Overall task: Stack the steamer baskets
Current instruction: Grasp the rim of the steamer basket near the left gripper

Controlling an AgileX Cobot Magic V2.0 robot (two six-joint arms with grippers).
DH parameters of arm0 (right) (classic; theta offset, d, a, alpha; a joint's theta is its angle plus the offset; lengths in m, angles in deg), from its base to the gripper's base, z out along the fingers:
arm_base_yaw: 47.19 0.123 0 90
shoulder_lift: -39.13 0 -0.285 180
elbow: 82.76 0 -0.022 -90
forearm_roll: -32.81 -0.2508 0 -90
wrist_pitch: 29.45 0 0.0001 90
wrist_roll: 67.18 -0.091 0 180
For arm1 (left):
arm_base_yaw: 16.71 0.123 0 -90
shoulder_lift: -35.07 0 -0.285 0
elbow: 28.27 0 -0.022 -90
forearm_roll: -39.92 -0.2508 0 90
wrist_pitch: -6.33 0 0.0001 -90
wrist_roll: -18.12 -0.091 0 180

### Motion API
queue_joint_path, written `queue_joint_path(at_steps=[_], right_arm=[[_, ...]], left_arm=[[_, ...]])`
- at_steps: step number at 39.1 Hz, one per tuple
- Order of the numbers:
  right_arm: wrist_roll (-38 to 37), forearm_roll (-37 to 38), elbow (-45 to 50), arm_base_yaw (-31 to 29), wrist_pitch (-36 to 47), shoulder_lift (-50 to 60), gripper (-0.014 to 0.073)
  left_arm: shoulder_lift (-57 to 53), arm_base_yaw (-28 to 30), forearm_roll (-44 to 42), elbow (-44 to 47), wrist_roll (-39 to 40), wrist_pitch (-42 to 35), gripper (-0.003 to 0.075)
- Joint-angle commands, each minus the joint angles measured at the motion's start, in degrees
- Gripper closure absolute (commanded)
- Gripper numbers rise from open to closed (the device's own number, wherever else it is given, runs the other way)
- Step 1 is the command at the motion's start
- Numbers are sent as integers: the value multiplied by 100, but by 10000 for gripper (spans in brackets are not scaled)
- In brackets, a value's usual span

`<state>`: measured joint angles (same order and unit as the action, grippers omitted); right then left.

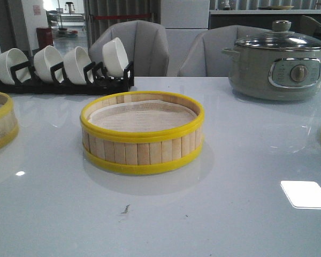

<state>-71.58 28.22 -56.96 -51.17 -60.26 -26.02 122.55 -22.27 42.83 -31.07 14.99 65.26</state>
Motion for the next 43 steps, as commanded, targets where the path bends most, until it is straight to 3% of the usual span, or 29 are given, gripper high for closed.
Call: queue_joint_path(at_steps=[1, 17, 43], right_arm=[[-8, 69, -196, 7, 394, 38, 169], [-8, 69, -196, 7, 416, 38, 169], [-8, 69, -196, 7, 417, 38, 169]], left_arm=[[114, -32, 140, -184, 69, -510, 215], [1542, -32, 112, -184, 69, -1428, 215], [3092, -18, -292, -994, 151, -1569, 215]])
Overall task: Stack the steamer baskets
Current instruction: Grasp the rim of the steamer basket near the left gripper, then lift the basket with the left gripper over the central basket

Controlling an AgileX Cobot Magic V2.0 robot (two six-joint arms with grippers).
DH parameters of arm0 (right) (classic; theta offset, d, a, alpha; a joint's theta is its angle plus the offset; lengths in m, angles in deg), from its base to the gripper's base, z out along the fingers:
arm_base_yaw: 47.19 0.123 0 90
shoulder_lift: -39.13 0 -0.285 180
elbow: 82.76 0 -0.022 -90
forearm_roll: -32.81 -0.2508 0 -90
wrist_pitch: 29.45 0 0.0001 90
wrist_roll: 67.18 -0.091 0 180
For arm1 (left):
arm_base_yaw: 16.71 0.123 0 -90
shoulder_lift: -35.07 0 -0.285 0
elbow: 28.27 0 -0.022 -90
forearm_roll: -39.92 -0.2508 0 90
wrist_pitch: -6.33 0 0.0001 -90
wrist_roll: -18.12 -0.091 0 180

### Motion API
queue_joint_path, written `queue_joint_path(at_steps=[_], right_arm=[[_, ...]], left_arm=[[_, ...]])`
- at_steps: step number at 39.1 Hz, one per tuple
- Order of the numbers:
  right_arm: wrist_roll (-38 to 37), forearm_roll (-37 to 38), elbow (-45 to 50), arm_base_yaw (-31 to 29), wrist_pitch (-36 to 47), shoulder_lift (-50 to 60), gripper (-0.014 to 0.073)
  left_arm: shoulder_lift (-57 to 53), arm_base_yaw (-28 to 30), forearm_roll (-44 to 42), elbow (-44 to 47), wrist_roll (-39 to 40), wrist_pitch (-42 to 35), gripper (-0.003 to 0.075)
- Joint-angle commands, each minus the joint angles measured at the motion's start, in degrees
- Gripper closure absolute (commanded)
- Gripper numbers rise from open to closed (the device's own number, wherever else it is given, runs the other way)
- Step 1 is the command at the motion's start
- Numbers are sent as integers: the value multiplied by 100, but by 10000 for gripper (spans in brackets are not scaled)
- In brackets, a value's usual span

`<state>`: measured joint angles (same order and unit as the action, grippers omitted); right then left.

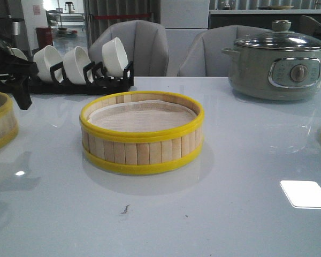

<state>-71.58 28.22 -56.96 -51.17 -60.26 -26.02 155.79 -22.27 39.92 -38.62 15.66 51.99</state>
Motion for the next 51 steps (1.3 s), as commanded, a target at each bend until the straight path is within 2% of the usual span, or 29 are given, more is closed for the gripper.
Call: queue_joint_path(at_steps=[1, 20, 35, 39, 51], right_arm=[[-8, 69, -196, 7, 417, 38, 169], [-8, 69, -196, 7, 450, 38, 169], [-8, 69, -196, 7, 463, 38, 169], [-8, 69, -196, 7, 463, 38, 169], [-8, 69, -196, 7, 463, 38, 169]], left_arm=[[-200, -18, 0, -239, 84, -241, 215], [53, -18, 0, -239, 97, -196, 223], [53, -18, 0, -239, 97, -140, 491], [53, -18, 0, -239, 97, -117, 629], [-1, -41, 38, -519, 97, 233, 637]])
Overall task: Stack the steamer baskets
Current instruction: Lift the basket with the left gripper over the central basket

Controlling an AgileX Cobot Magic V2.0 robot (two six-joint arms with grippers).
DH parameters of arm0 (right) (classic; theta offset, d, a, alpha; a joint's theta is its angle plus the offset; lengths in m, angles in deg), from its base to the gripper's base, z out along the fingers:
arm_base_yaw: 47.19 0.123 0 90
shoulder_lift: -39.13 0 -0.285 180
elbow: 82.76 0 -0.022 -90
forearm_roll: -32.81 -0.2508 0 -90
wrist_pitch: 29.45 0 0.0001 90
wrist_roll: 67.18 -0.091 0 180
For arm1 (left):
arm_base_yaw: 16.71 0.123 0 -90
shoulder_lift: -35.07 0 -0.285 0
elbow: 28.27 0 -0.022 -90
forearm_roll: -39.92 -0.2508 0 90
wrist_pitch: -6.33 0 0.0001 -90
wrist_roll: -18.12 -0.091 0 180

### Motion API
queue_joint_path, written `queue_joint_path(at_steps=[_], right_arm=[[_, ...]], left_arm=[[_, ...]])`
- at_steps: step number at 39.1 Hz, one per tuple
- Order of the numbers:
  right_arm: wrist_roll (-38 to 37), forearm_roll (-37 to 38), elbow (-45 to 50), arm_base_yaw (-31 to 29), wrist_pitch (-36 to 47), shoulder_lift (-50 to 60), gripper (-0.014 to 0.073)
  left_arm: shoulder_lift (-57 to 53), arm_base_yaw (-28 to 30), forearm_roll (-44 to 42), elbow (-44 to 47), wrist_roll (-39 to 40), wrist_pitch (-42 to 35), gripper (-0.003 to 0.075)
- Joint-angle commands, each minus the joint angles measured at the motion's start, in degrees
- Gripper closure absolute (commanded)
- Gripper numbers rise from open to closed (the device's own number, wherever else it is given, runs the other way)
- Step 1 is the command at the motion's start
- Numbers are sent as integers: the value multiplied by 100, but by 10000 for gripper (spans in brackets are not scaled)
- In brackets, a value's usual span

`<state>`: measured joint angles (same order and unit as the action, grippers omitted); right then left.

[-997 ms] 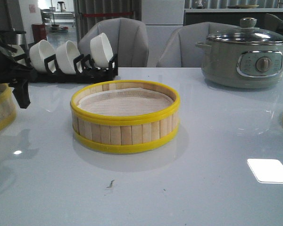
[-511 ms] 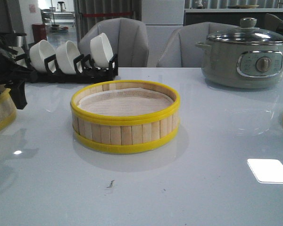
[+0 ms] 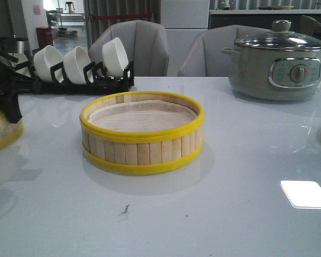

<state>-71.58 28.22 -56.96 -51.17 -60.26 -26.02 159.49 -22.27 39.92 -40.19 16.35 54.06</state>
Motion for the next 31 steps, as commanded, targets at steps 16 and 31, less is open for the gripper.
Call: queue_joint_path(at_steps=[16, 31], right_arm=[[-8, 64, -196, 7, 493, 38, 169], [-8, -13, -196, 7, 486, 38, 169]], left_arm=[[-372, -673, 393, -2516, 28, 1032, 637], [-316, -2495, 660, -2885, -33, 1202, 637]])
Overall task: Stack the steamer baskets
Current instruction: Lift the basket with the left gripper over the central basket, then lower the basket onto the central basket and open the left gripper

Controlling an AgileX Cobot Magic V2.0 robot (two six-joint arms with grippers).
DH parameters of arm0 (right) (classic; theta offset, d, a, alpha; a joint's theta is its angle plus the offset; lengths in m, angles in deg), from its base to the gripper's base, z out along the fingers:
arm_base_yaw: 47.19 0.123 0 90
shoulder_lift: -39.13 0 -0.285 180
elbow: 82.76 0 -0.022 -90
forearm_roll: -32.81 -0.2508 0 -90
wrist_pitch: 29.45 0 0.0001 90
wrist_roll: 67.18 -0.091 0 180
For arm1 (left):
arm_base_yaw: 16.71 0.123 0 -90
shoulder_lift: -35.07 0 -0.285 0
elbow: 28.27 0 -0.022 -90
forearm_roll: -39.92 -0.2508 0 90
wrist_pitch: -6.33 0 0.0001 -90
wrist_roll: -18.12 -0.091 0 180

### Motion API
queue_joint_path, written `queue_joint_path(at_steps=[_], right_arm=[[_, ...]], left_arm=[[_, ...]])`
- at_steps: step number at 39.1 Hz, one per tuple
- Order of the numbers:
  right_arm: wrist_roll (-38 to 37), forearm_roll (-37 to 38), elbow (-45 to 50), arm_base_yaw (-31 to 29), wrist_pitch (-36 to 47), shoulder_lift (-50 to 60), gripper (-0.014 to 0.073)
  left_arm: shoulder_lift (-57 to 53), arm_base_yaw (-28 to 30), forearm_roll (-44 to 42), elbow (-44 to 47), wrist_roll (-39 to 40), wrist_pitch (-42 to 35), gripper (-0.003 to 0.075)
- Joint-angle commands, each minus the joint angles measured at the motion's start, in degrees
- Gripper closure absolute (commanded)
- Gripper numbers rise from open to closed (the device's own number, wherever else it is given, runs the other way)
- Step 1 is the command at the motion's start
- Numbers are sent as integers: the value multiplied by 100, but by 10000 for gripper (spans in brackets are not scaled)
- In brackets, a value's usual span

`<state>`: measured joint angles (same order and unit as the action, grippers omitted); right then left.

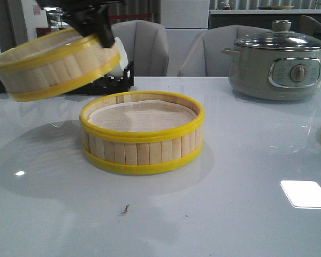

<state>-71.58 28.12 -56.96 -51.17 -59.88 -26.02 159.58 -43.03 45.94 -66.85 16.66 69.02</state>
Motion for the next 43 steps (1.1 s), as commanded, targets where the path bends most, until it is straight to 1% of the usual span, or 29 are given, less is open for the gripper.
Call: queue_joint_path(at_steps=[1, 7, 13, 20, 29, 43], right_arm=[[-8, -3, -196, 7, 443, 38, 169], [-8, -12, -196, 7, 431, 38, 169], [-8, -16, -196, 7, 402, 38, 169], [-8, -16, -196, 7, 384, 38, 169], [-8, -16, -196, 7, 367, 38, 169], [-8, -16, -196, 7, 325, 38, 169]], left_arm=[[-313, -537, 57, -219, -64, -318, 637], [-179, -1250, -13, -219, -96, -467, 637], [-7, -1661, -208, -219, -96, -426, 637], [175, -1726, -232, -219, -96, -360, 637], [176, -1706, -602, -219, -96, -225, 637], [176, -1706, -555, -219, -59, -8, 637]])
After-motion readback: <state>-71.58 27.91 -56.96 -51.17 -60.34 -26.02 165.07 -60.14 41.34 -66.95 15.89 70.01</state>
